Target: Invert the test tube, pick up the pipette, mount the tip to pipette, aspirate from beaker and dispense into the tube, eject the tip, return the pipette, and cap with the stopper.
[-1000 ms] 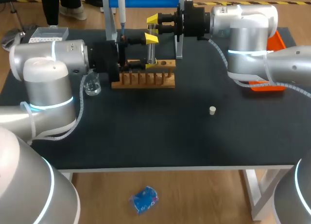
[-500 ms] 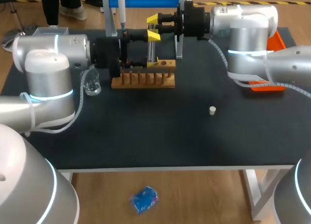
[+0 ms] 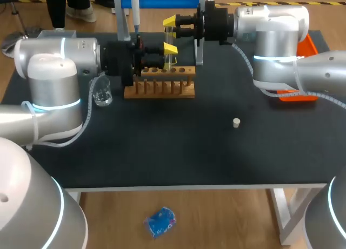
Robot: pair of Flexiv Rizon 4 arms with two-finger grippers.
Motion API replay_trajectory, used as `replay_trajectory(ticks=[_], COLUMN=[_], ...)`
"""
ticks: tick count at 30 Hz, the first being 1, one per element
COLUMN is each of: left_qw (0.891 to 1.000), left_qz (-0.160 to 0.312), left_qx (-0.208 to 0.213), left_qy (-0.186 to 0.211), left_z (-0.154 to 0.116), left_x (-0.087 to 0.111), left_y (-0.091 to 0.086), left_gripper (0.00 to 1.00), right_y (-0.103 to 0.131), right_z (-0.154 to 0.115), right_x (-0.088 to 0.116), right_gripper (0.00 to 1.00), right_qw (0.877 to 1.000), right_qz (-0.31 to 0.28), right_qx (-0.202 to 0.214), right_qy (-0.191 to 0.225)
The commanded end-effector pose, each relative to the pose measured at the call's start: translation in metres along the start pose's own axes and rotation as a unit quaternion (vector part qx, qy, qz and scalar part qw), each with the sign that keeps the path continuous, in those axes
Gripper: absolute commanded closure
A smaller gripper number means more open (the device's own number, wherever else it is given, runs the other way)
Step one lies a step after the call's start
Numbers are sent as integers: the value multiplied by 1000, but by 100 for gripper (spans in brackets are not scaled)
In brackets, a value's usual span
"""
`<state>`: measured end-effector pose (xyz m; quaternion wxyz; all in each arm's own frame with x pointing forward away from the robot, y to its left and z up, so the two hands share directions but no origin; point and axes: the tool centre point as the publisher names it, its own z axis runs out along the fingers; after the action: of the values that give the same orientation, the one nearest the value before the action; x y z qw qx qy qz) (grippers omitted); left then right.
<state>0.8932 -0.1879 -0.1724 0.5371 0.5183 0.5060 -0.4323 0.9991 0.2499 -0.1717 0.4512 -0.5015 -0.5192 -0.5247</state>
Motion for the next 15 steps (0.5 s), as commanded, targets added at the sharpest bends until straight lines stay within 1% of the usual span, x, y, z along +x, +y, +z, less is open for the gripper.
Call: replay_trajectory(ticks=[1, 15], left_qw=[1000, 1000], left_qz=[0, 0], left_qx=[2, 6], left_qy=[2, 2], left_z=[0, 1], left_x=[0, -1], left_y=[1, 0], left_gripper=[100, 100], right_y=[0, 0], right_z=[-1, -1], right_x=[0, 0], right_gripper=[100, 100], right_qw=[1000, 1000], right_qz=[0, 0], right_qx=[1, 1], right_qy=[-1, -1])
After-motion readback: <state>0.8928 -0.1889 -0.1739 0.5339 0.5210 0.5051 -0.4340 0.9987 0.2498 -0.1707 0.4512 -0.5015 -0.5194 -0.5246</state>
